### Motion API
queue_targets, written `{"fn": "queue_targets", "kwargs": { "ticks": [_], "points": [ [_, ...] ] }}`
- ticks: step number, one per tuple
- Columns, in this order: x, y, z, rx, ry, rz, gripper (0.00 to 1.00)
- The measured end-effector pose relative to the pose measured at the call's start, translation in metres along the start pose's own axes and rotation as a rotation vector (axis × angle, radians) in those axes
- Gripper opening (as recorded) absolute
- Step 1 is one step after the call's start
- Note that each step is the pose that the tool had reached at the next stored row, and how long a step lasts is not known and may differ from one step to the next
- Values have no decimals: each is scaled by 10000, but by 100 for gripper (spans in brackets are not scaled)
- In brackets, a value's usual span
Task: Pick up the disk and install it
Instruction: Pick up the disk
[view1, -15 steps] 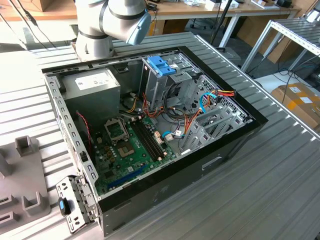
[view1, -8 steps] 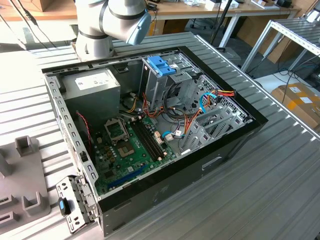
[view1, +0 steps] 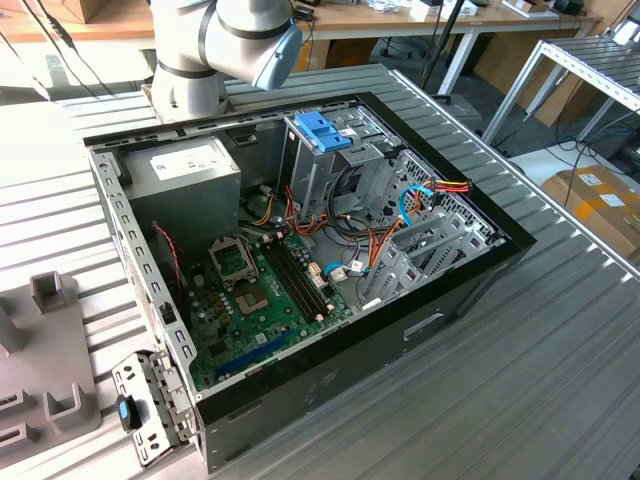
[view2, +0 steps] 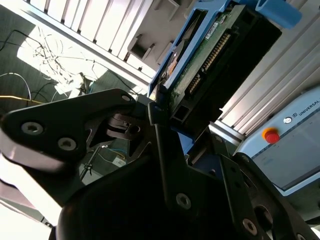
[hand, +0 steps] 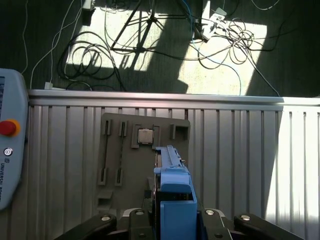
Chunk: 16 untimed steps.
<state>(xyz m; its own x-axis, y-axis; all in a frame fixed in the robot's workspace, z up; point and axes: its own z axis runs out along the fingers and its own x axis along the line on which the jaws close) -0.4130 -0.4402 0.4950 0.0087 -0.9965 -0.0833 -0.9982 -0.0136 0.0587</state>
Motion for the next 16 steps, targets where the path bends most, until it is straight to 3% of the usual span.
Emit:
{"fn": "queue_targets", "kwargs": {
  "ticks": [4, 16],
  "points": [
    [-5, 3, -56, 0, 0, 0, 37],
    [-11, 8, -129, 0, -1, 0, 37]
  ]
}}
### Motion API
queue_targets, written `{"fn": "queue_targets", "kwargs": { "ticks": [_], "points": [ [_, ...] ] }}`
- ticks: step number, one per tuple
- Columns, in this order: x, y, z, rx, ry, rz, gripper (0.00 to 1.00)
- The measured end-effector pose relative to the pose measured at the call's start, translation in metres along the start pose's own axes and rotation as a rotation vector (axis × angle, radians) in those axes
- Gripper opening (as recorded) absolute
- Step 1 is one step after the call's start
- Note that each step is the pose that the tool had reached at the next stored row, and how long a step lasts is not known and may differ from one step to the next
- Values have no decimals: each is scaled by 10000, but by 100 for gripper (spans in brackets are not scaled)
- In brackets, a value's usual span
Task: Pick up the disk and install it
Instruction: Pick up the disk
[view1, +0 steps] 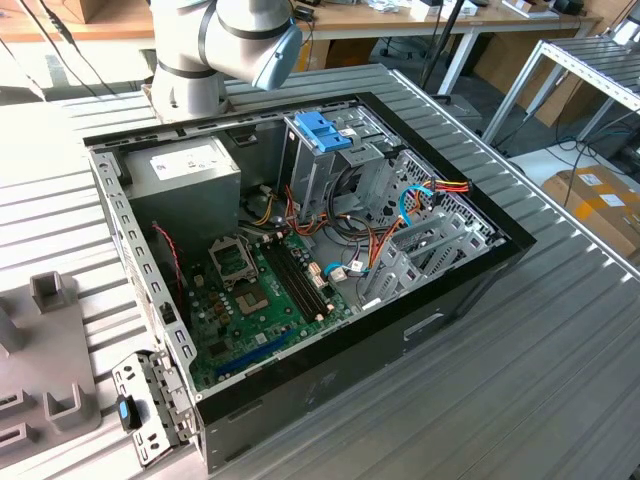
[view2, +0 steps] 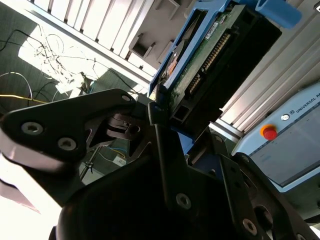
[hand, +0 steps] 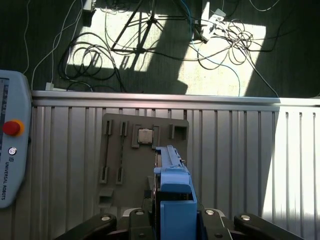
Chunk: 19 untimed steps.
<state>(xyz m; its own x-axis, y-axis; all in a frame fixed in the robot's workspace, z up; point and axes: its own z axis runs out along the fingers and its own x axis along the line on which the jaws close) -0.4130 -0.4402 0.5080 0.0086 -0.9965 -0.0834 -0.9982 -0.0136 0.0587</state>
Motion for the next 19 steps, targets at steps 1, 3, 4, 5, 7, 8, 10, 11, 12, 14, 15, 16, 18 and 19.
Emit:
{"fn": "queue_targets", "kwargs": {
  "ticks": [1, 3, 4, 5, 7, 8, 10, 11, 12, 14, 15, 16, 18, 19],
  "points": [
    [0, 0, -1, 0, 0, 1, 37],
    [0, -2, -1, 0, 0, 1, 37],
    [1, -5, -2, 0, 0, 1, 37],
    [2, -7, -2, 0, 0, 1, 37],
    [4, -14, -2, 0, 0, 0, 37],
    [5, -17, -2, 1, 0, 0, 37],
    [7, -24, -3, 0, 0, 0, 37],
    [8, -28, -4, 0, 0, 0, 37],
    [9, -32, -4, 0, 0, 0, 37],
    [12, -42, -5, 1, 0, 0, 37],
    [15, -53, -6, 0, 0, 0, 37],
    [16, -57, -6, 1, 0, 0, 37],
    [19, -67, -7, 0, 0, 0, 37],
    [20, -72, -7, 0, 0, 0, 37]
  ]
}}
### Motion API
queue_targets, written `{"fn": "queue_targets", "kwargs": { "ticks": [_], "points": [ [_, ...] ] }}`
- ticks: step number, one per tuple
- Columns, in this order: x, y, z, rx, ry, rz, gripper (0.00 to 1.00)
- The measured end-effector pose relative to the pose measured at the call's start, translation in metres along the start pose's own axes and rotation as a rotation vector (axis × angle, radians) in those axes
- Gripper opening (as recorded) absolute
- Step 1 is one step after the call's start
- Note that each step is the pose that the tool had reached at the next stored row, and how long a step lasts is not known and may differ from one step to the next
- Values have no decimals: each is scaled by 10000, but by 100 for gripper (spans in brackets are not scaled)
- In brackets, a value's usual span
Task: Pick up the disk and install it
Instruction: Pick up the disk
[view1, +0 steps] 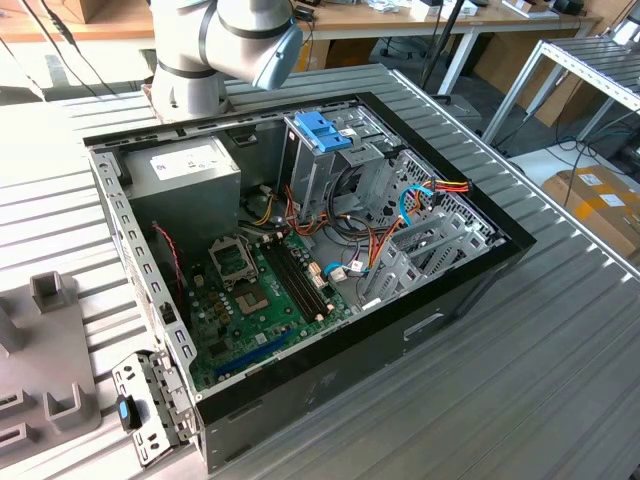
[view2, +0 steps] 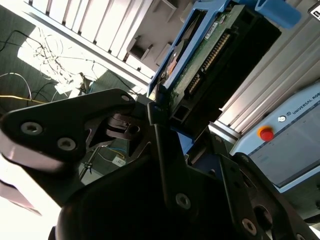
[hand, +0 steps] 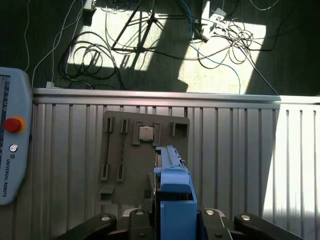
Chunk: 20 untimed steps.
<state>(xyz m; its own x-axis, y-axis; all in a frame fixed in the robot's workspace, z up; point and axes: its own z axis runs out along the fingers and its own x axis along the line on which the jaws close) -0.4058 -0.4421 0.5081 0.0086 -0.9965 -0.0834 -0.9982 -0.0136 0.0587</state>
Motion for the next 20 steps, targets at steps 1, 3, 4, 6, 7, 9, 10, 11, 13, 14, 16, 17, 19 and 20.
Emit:
{"fn": "queue_targets", "kwargs": {
  "ticks": [1, 3, 4, 6, 7, 9, 10, 11, 13, 14, 16, 17, 19, 20],
  "points": [
    [2, -10, -1, -1, 0, 0, 37],
    [4, -24, -2, 0, 0, 0, 37],
    [4, -30, -2, 1, 0, 0, 37],
    [6, -45, -3, 0, 0, 0, 37],
    [7, -54, -4, 0, 0, 0, 37],
    [8, -66, -4, 1, 0, 0, 37],
    [9, -73, -5, 1, 0, -1, 37],
    [10, -83, -6, 0, 0, 1, 37],
    [11, -96, -7, 0, 0, 0, 37],
    [12, -103, -7, 0, 0, 0, 37],
    [13, -118, -8, 1, -1, 0, 37],
    [13, -125, -8, 0, 0, 0, 37],
    [14, -139, -9, 0, 0, 0, 37],
    [14, -145, -9, 1, 0, 0, 37]
  ]
}}
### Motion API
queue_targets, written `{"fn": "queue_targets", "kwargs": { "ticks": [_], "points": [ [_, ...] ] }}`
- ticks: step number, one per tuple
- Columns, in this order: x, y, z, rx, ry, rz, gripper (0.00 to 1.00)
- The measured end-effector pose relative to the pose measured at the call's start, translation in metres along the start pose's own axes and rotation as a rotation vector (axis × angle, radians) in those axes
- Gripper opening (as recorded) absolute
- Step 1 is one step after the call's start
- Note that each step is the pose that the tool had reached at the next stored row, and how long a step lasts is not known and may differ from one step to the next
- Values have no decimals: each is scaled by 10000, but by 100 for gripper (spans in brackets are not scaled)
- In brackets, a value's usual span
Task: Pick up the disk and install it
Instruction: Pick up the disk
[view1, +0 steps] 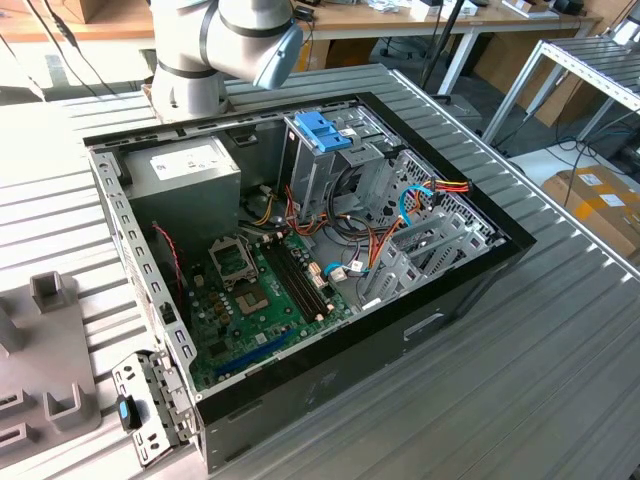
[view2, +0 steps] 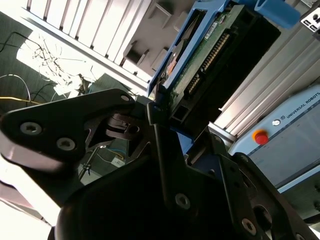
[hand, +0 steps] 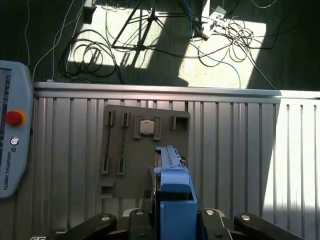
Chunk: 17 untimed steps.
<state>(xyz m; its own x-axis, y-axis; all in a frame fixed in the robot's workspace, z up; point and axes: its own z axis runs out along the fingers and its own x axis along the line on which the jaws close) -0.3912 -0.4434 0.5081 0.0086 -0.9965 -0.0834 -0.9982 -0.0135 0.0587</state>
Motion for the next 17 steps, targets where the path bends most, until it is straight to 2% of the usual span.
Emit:
{"fn": "queue_targets", "kwargs": {
  "ticks": [17],
  "points": [
    [11, -147, -10, 0, 0, 0, 37]
  ]
}}
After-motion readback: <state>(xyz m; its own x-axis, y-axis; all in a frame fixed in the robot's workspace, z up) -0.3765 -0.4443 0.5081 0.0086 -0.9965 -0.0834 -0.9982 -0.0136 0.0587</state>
